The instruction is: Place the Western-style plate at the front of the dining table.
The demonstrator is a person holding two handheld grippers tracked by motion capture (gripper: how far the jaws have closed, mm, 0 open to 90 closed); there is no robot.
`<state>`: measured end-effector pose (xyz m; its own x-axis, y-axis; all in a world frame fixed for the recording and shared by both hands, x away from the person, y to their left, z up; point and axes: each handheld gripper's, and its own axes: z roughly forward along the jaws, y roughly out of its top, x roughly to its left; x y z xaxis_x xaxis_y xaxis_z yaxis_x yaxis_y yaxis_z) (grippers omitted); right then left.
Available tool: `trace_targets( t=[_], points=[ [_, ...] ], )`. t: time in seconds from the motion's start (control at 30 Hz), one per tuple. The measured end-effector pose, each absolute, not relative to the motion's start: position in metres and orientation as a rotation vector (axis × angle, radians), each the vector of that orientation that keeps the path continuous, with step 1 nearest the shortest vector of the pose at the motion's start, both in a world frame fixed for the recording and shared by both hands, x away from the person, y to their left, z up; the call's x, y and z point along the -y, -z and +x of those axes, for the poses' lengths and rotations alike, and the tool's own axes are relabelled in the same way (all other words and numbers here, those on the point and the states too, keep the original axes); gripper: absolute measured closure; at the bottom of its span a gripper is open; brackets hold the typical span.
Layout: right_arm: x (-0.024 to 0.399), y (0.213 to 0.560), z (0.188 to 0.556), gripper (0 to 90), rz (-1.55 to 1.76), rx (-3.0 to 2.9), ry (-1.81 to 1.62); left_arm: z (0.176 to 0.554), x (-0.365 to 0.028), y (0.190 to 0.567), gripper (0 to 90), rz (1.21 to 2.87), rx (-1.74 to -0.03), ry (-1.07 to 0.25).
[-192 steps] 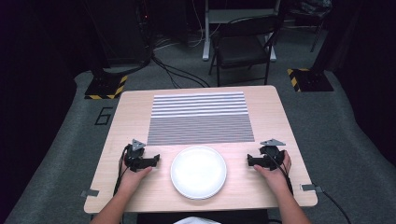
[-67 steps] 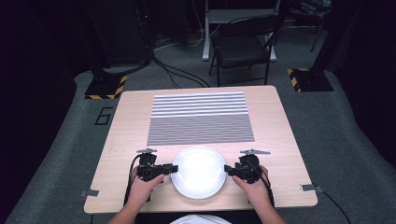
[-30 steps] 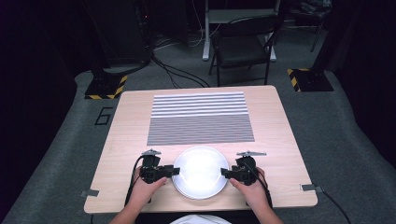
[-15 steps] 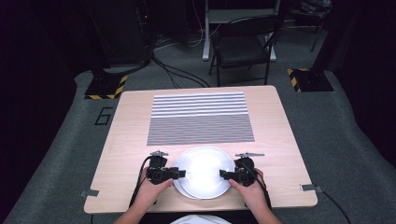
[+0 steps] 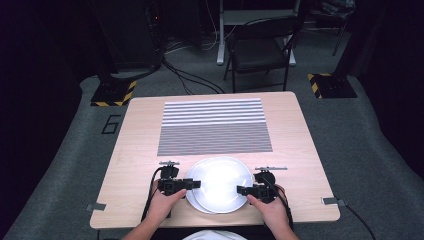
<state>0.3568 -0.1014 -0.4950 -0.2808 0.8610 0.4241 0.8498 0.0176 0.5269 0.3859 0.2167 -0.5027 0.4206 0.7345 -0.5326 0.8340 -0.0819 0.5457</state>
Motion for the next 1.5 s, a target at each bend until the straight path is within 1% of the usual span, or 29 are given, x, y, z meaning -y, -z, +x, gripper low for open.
trace_targets(
  t=[0.07, 0.17, 0.37, 0.53, 0.63, 0.77, 0.93, 1.13, 1.2, 1.37, 1.5],
  points=[
    [0.101, 0.495, 0.356, 44.8, 1.872, -2.228, -1.127, 0.387, -0.215, 0.503, 51.8, 1.845, -1.344, 0.141],
    [0.102, 0.494, 0.355, 46.6, 1.853, -2.205, -1.114, 0.389, -0.212, 0.503, 54.9, 1.866, -1.342, 0.128],
    [0.114, 0.490, 0.361, 46.7, 1.867, -2.110, -1.153, 0.399, -0.197, 0.505, 55.3, 1.871, -1.317, 0.130],
    [0.127, 0.487, 0.366, 46.8, 1.888, -2.044, -1.185, 0.408, -0.186, 0.507, 55.5, 1.845, -1.311, 0.169],
    [0.129, 0.486, 0.367, 46.8, 1.872, -2.038, -1.181, 0.407, -0.184, 0.507, 55.5, 1.836, -1.312, 0.169],
    [0.132, 0.482, 0.363, 47.6, 1.837, -2.030, -1.143, 0.406, -0.182, 0.508, 55.1, 1.848, -1.292, 0.149],
    [0.135, 0.468, 0.350, 50.5, 1.800, -2.036, -0.990, 0.406, -0.182, 0.507, 55.1, 1.850, -1.286, 0.149],
    [0.139, 0.467, 0.347, 53.6, 1.843, -2.045, -0.967, 0.405, -0.183, 0.506, 55.1, 1.858, -1.274, 0.140],
    [0.144, 0.475, 0.347, 53.4, 1.896, -2.038, -1.019, 0.404, -0.183, 0.505, 55.1, 1.849, -1.269, 0.129],
    [0.148, 0.480, 0.349, 52.5, 1.932, -2.002, -1.051, 0.400, -0.179, 0.504, 54.2, 1.862, -1.264, 0.093],
    [0.146, 0.482, 0.350, 49.2, 1.939, -1.978, -1.060, 0.398, -0.176, 0.504, 50.5, 1.881, -1.267, 0.063]
  ],
)
